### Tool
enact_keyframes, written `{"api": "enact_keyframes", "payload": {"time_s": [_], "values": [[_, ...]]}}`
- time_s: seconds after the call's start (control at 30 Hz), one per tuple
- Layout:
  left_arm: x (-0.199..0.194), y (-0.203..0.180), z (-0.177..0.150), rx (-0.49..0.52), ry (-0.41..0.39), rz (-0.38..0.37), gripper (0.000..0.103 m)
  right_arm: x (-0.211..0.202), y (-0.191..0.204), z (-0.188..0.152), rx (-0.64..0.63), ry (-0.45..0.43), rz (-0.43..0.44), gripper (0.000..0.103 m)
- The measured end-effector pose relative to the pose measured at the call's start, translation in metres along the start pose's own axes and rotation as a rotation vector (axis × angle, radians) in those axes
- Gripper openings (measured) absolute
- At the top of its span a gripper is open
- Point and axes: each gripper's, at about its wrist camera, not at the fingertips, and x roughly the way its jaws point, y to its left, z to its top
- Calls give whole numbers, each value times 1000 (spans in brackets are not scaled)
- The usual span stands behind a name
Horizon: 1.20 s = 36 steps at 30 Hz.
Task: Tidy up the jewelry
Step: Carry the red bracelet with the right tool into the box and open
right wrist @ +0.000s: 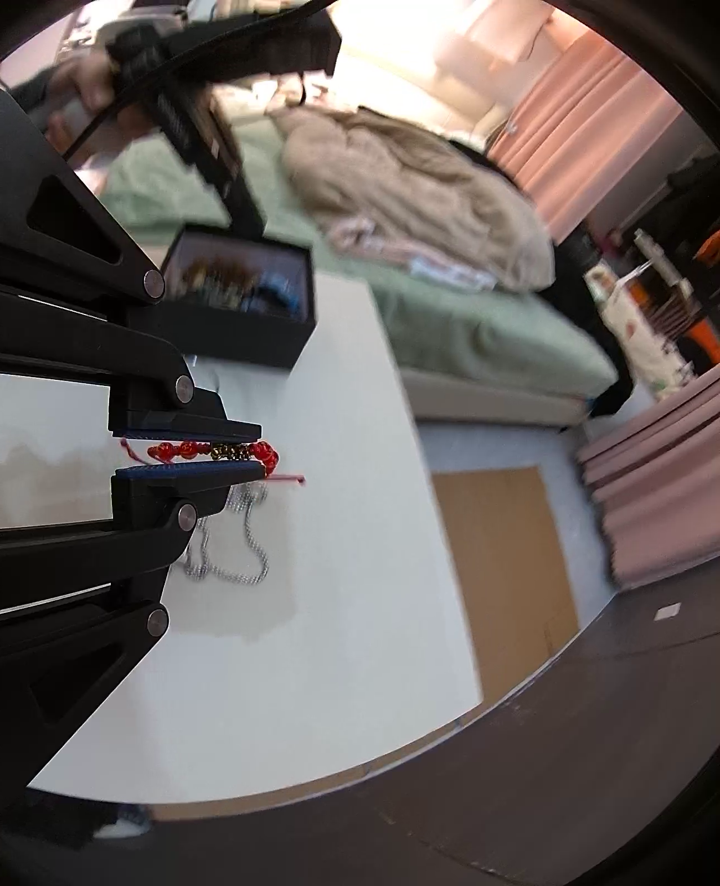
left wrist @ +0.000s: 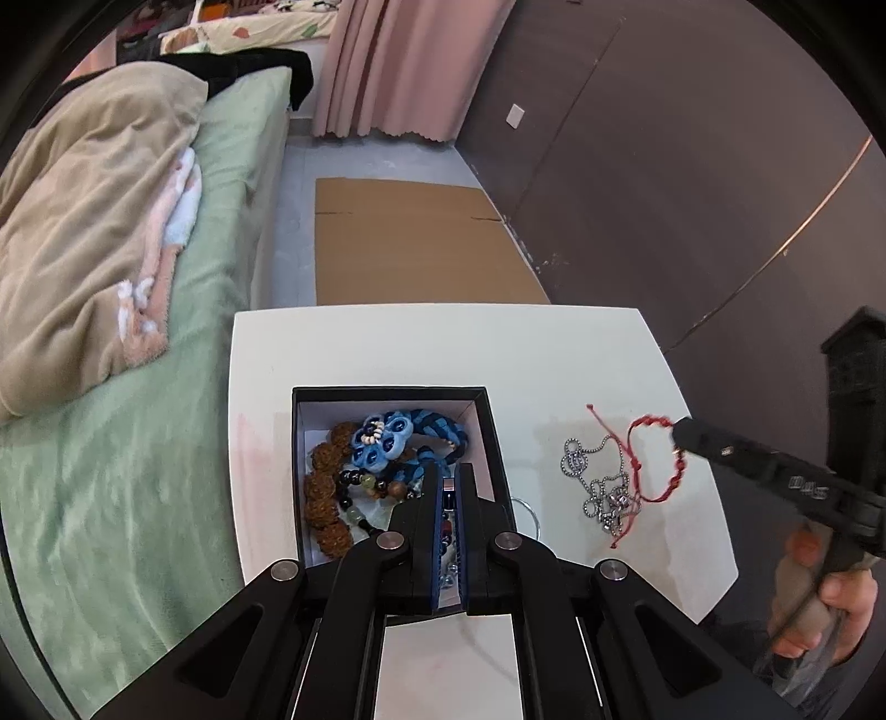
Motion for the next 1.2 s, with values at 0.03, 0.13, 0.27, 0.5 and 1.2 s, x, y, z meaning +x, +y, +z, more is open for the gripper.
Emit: {"api": "enact_keyframes", "payload": {"time_s": [0.03, 0.13, 0.27, 0.5, 1.2], "values": [[1, 1, 0, -2, 4, -12, 4, -2, 4, 1, -2, -11, 18, 8], [3, 3, 1, -19, 18, -77, 5, -7, 24, 1, -21, -42, 55, 8], [3, 10, 1, -43, 54, -109, 46, -4, 48, -1, -48, -59, 114, 8], [-35, 44, 7, -119, -51, -74, 53, 11, 88, -7, -101, -43, 180, 8], [-44, 39, 2, -93, -56, -68, 63, 13, 73, -12, -74, 12, 73, 62]]}}
